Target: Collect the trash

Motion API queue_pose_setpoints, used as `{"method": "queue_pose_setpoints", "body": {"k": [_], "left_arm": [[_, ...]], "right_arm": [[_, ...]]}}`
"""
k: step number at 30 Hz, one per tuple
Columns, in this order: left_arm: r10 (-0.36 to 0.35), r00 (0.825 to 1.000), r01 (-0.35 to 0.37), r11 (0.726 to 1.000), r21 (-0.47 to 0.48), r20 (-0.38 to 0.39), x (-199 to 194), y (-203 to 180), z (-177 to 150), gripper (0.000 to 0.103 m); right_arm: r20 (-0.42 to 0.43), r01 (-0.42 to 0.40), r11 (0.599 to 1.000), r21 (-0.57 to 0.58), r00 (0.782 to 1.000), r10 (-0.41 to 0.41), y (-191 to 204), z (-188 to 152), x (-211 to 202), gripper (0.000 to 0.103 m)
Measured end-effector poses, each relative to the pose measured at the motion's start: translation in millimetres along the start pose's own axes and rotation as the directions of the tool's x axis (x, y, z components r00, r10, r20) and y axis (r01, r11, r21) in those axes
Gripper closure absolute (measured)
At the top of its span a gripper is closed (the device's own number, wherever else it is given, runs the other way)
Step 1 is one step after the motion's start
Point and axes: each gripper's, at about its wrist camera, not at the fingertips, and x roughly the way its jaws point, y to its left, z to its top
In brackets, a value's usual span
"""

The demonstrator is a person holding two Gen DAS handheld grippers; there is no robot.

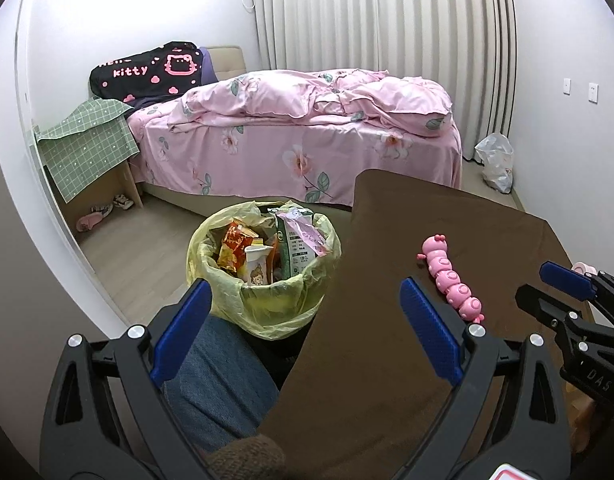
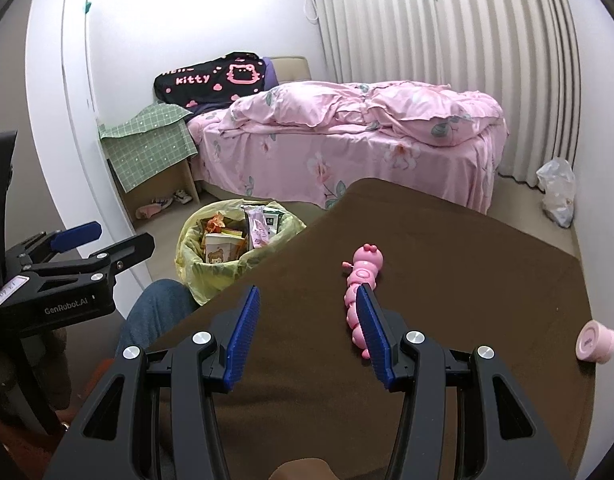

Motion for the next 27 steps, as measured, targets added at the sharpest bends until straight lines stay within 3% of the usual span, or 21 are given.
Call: {"method": "queue_pose_setpoints", "body": {"k": [27], "left_arm": [[-0.025,1.000,0.025,1.000,0.010,0.012,-2.5,-2.0,-1.4,0.012]], "right_arm": [[0.003,0.016,1.000,0.019,1.000,-0.016,-3.9,-6.3,-6.7,0.056]]}}
